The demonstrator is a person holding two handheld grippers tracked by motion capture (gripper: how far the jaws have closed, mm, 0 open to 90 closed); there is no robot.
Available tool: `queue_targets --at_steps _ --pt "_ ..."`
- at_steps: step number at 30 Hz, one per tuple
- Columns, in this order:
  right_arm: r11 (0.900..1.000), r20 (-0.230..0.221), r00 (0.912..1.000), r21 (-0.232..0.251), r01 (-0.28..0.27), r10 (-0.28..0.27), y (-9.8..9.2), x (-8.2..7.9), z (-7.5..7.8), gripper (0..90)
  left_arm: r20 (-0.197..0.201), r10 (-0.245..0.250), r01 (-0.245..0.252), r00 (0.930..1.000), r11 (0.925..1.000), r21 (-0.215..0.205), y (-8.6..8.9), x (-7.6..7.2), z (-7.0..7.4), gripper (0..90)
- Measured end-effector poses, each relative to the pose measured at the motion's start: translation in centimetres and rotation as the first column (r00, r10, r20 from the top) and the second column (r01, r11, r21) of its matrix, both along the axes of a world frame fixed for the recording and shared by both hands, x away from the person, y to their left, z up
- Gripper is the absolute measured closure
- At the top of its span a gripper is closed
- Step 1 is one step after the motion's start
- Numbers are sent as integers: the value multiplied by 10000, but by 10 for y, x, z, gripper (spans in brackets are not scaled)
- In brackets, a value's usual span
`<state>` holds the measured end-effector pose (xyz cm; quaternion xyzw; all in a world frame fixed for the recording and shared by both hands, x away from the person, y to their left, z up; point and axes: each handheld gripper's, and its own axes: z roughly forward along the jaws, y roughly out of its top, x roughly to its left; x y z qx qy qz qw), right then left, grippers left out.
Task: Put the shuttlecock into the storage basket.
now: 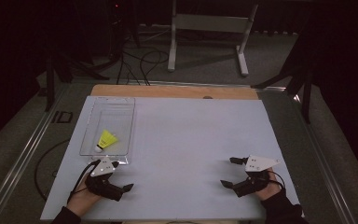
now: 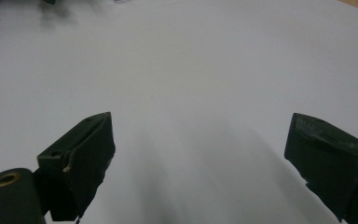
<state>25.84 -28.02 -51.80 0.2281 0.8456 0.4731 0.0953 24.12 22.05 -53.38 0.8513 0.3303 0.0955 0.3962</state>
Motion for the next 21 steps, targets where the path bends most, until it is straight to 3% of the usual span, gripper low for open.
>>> queue_targets --at_steps 8,21 --pt "10000 -40 10000 56 56 -55 -1 0 -1 83 157 509 -509 9986 9987 23 -1 -2 -3 0" --pt "10000 -102 9999 -67 59 -60 -1 1 -3 83 -102 255 -256 9996 9996 -67 -2 -2 -5 0"
